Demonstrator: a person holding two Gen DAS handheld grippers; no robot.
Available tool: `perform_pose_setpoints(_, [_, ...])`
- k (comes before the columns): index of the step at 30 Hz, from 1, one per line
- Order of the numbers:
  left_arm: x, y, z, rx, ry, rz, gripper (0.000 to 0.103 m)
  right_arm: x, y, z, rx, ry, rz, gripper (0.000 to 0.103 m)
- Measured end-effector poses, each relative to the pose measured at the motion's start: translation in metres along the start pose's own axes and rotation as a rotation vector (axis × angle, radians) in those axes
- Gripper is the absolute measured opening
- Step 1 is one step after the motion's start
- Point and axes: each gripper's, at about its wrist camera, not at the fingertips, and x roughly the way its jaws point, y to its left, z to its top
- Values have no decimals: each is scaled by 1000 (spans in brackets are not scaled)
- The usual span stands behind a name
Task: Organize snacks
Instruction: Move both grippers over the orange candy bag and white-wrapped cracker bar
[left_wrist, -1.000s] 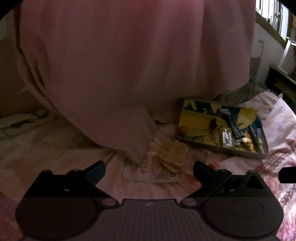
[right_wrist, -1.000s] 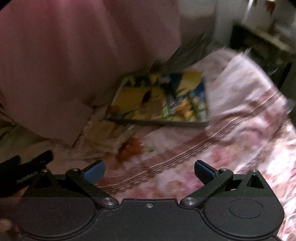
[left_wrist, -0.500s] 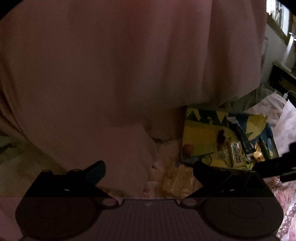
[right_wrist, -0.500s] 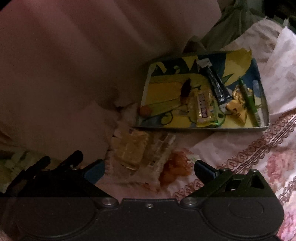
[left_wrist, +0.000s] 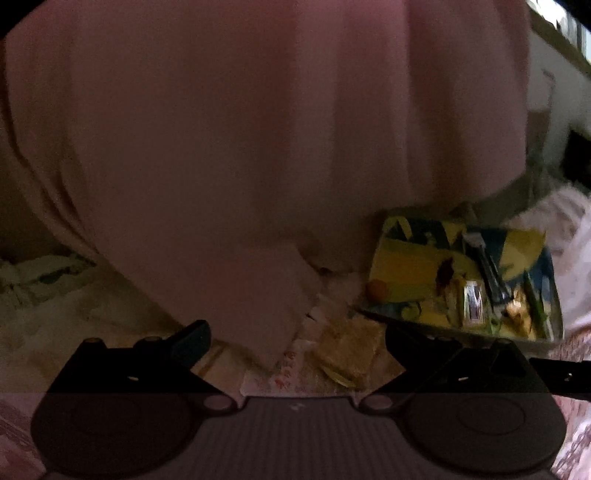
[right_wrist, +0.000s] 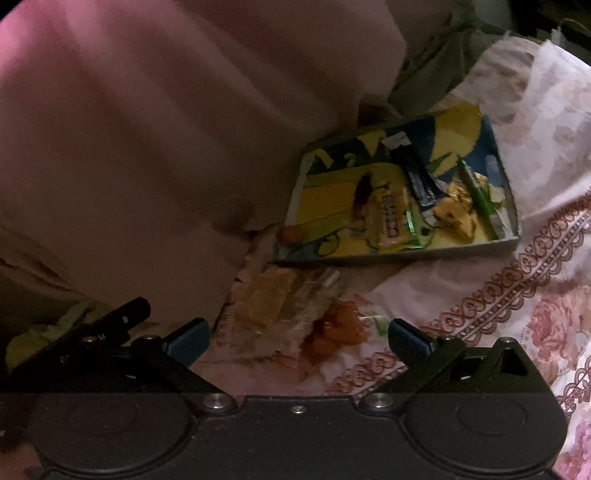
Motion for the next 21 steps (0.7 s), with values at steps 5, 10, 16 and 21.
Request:
perform_pose_setpoints(5, [20, -33, -7, 79, 27, -37, 103, 12, -31, -7, 34, 11, 18, 102])
perform_pose_setpoints(10, [55, -43, -20, 108, 68, -100, 103, 37, -51, -18, 37, 28, 14, 102])
perform_pose_setpoints(16, [97, -35, -39, 129, 67, -225, 103, 63, -52, -38, -17, -25, -37, 102])
perform_pose_setpoints(21, [120, -23, -46, 102, 40, -278, 103, 77, -30, -52, -157, -71, -82, 102])
